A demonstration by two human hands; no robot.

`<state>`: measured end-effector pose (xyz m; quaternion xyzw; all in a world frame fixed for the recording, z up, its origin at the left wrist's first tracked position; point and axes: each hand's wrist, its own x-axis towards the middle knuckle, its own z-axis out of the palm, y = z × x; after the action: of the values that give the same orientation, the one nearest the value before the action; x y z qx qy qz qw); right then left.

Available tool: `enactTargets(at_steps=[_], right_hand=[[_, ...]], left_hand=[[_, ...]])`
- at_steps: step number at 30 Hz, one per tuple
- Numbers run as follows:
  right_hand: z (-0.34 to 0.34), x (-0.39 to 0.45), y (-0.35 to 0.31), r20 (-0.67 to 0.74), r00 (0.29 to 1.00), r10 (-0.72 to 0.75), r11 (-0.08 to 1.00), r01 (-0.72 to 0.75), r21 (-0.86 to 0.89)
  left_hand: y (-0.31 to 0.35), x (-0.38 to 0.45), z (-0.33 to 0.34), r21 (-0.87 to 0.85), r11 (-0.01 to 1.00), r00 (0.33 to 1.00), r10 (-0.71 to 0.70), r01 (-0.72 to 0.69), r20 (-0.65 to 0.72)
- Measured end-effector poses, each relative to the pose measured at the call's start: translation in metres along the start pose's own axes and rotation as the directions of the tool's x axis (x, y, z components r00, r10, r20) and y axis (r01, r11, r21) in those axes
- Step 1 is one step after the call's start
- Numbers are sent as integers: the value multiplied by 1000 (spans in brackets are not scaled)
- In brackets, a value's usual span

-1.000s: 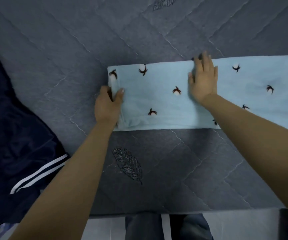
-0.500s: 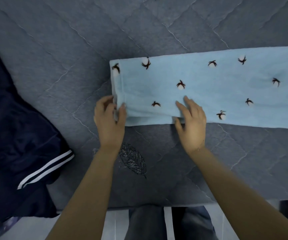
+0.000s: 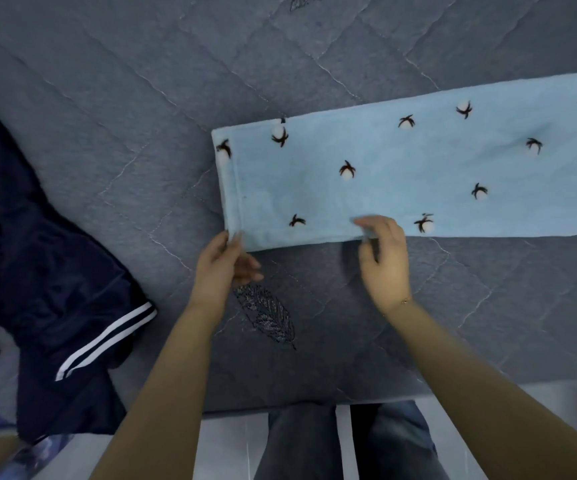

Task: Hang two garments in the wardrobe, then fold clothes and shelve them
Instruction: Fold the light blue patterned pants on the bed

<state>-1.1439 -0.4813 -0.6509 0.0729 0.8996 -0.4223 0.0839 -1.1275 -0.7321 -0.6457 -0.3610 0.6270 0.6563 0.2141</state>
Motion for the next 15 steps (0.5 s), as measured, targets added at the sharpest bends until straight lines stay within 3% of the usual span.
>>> enactTargets(at_steps=[2, 4, 5, 7, 9, 11, 13, 15], right_hand=[[1, -8, -7, -70, 946, 316, 914, -284, 291], [1, -9, -14, 97, 795, 599, 636, -546, 545], [1, -7, -15, 185, 735, 653, 513, -608, 606], [1, 0, -14, 275, 690, 670, 351, -620, 702], [-2, 12, -15, 318, 689, 651, 187, -552, 812], [-5, 25, -17, 374, 685, 625, -79, -421, 904], [-3, 32, -19, 434, 652, 621, -288, -325, 901], [2, 32, -19, 466, 601, 649, -320, -340, 884]], left_hand=[[15, -1, 7, -144, 973, 976, -159, 181, 151], [29, 0, 15, -217, 959, 980, -157, 180, 120], [36, 0, 18, -246, 961, 991, -119, 128, 54], [51, 0, 22, -266, 963, 998, 32, -45, -50], [62, -3, 22, -243, 931, 962, 258, -273, -93], [68, -5, 16, -192, 882, 902, 411, -430, -132], [57, -1, 10, -100, 890, 886, 419, -444, -201], [36, 7, 10, 30, 953, 916, 299, -302, -269]])
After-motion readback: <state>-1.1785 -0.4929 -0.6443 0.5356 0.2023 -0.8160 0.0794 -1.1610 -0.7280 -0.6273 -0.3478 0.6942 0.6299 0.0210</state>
